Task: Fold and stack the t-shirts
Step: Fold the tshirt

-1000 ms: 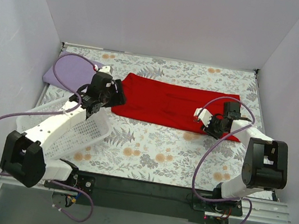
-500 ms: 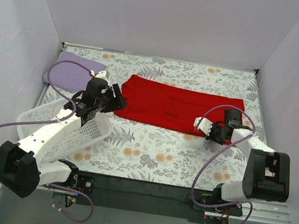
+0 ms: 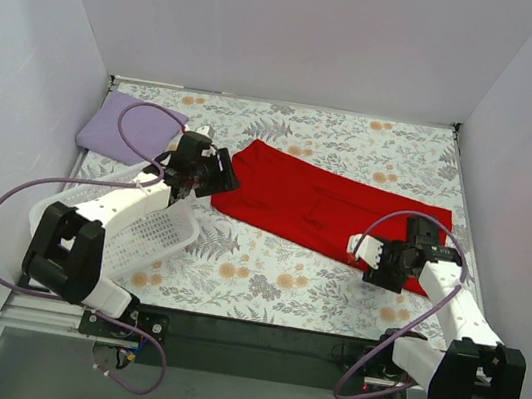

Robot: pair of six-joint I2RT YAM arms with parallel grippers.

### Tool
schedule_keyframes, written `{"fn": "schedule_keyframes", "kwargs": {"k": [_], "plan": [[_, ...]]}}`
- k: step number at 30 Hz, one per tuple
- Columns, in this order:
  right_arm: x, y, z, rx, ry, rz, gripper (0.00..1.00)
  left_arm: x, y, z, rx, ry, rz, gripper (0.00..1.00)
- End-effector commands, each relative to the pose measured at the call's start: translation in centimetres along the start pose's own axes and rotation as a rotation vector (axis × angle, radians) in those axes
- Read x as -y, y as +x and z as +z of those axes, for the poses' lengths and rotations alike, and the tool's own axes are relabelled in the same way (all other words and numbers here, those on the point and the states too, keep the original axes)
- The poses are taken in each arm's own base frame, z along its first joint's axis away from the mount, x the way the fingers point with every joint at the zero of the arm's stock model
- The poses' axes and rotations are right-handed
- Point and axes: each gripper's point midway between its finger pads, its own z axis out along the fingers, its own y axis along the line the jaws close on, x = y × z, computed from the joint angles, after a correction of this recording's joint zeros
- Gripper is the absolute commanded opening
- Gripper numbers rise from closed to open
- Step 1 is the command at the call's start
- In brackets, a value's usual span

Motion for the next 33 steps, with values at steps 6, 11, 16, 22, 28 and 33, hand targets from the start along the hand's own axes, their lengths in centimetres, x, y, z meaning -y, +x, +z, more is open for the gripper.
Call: {"fn": "schedule_keyframes", "kwargs": {"k": [6,11,16,22,28,33], "plan": [[11.5,-10.8,-2.3,0.407,-0.069,0.319,0.72,2.3,-3.6,-3.3,0.149,0.075,0.04,0.6],[17.2,-18.2,-0.1,0.567,-0.259,0.54,0.69,1.2,-1.1,-5.5,0.126,0.093,-0.038,0.65],[25.6,-23.0,4.3,0.615,-0.294,0.724,0.76,0.6,0.2,-8.5,0.162,0.135,-0.112,0.68],[28.0,-24.1,11.1,0.532,-0.263,0.859,0.78,0.1,2.1,-9.9,0.143,0.162,-0.183,0.68],[27.0,-24.2,14.2,0.507,-0.293,0.886,0.77,-0.1,2.6,-10.0,0.135,0.166,-0.19,0.68],[24.9,-24.0,15.5,0.476,-0.344,0.888,0.66,0.0,2.9,-9.7,0.112,0.165,-0.188,0.68]]}}
